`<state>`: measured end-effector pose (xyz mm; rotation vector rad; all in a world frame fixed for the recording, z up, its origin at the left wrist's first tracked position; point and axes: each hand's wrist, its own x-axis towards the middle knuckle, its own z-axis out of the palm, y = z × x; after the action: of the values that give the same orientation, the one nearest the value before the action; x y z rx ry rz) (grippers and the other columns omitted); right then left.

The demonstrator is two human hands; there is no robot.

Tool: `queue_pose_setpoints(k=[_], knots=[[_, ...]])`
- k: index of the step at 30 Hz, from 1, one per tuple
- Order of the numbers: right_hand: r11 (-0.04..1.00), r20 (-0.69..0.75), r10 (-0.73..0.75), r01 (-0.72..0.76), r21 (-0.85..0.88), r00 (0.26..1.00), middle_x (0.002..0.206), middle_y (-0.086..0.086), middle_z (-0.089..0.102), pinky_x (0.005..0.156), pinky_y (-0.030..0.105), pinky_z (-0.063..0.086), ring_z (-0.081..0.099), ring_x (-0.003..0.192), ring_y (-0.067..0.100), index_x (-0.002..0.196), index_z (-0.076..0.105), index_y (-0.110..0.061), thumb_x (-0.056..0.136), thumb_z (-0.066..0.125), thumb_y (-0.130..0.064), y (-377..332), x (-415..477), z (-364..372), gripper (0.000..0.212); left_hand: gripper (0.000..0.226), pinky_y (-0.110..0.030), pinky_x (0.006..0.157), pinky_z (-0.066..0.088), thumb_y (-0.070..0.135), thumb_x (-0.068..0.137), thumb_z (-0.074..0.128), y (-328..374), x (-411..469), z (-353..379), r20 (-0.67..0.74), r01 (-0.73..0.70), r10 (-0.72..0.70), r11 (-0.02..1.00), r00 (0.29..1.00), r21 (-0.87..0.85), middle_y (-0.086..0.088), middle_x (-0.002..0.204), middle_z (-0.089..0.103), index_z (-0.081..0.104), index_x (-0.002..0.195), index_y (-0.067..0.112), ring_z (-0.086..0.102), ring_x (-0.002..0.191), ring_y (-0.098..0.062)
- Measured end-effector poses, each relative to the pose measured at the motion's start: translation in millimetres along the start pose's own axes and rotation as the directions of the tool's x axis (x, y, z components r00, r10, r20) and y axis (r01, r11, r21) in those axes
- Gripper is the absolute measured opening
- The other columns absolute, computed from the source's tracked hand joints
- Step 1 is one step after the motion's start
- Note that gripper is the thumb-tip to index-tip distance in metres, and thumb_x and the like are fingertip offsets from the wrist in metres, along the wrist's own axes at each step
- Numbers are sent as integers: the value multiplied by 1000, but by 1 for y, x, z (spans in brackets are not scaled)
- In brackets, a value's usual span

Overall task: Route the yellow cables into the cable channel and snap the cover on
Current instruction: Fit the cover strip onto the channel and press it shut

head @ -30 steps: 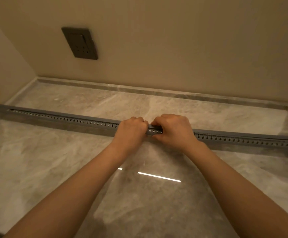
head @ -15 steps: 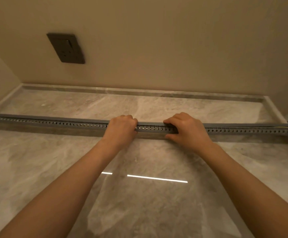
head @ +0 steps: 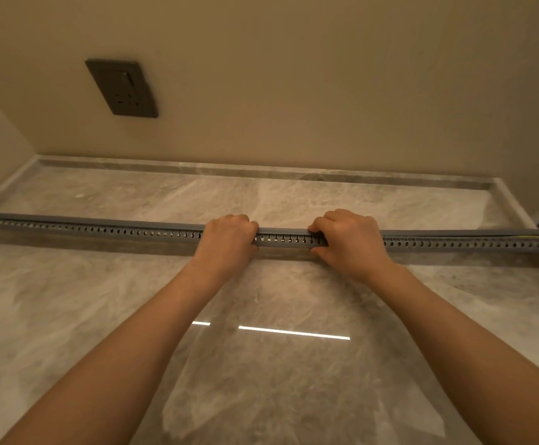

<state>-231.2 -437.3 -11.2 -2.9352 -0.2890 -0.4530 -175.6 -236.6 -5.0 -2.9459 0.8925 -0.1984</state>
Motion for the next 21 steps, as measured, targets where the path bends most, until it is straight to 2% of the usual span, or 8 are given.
queue_pose_setpoints(k=[6, 10, 15, 21], knots=[[999, -13, -39, 39, 0, 999, 81, 6, 69, 57, 26, 32, 63, 80, 28, 93, 71, -13, 70, 76, -23, 3, 5, 0, 25, 22, -32, 70, 41, 30, 87, 55, 0, -2, 1, -8, -3, 3, 1000, 1000, -11, -4, 96, 63, 60, 100, 12, 58, 89, -23], [998, -39, -61, 61, 7, 997, 75, 5, 69, 55, 26, 33, 63, 74, 28, 89, 72, -13, 66, 79, -22, 6, 6, 0, 25, 19, -32, 68, 40, 26, 87, 54, 3, -2, 0, -24, 17, -18, 1000, 1000, -23, -5, 94, 63, 61, 96, 11, 57, 88, -23], [998, -71, -55, 58, 37, 996, 72, 4, 69, 54, 25, 33, 64, 72, 27, 86, 73, -13, 63, 82, -22, 8, 6, 0, 26, 14, -29, 62, 32, 19, 84, 52, 10, -3, 3, -89, 22, -28, 998, 996, -57, -5, 92, 62, 59, 92, 10, 55, 86, -23], [996, -112, -59, 67, 63, 992, 68, 5, 68, 51, 28, 38, 64, 66, 27, 81, 72, -13, 60, 82, -21, 9, 4, 2, 24, 14, -29, 61, 31, 18, 83, 55, 44, 8, 4, -145, -73, 50, 985, 988, -159, -4, 92, 63, 60, 94, 10, 55, 87, -23]])
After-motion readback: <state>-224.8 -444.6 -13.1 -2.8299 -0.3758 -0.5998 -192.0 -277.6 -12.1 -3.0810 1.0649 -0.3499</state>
